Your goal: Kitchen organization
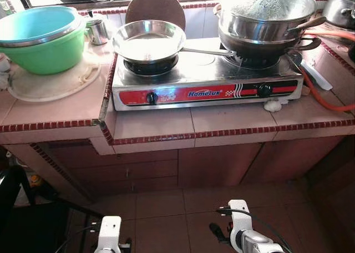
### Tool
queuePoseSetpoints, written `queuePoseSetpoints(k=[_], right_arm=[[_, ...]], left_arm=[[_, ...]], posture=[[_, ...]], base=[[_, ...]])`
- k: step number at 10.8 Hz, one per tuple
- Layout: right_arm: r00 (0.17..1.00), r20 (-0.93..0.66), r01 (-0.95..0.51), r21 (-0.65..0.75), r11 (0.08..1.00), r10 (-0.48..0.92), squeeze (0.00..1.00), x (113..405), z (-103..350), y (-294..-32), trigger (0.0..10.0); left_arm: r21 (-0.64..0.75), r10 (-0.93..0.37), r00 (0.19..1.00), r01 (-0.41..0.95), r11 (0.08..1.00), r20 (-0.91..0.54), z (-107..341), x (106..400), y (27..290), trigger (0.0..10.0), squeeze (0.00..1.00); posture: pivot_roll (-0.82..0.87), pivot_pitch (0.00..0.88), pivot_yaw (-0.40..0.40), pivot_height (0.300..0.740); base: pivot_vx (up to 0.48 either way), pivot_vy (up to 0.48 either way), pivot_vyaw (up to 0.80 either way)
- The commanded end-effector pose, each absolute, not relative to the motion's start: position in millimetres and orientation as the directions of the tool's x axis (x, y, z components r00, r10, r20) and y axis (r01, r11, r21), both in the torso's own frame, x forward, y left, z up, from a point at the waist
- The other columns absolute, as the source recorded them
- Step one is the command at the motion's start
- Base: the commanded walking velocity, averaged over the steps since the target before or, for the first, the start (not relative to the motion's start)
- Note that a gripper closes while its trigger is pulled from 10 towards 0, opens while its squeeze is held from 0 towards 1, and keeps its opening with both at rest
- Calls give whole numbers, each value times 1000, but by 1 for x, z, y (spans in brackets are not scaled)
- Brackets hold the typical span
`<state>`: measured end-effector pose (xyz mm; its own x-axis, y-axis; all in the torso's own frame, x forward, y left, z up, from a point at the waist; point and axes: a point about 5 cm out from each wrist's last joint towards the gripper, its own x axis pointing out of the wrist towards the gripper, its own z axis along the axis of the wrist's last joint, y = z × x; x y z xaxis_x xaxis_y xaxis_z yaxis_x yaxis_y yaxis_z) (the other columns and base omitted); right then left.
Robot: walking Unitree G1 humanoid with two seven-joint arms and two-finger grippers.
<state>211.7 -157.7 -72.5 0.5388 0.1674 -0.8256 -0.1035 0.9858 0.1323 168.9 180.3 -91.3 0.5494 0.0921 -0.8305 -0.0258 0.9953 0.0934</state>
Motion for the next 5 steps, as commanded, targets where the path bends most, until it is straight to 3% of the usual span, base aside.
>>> queuePoseSetpoints(k=[1, 5], right_arm=[[541, -824, -101, 132, 986, 166, 0, 214, -71, -158, 10000], [541, -824, -101, 132, 986, 166, 0, 214, -71, -158, 10000]], left_arm=[[95, 89, 534, -17, 995, -841, -93, 165, 182, 10000, 0], [95, 89, 534, -17, 995, -841, -93, 165, 182, 10000, 0]], posture=[[-50, 63, 42, 740], [-50, 63, 42, 740]], base=[[0, 0, 0], [0, 0, 0]])
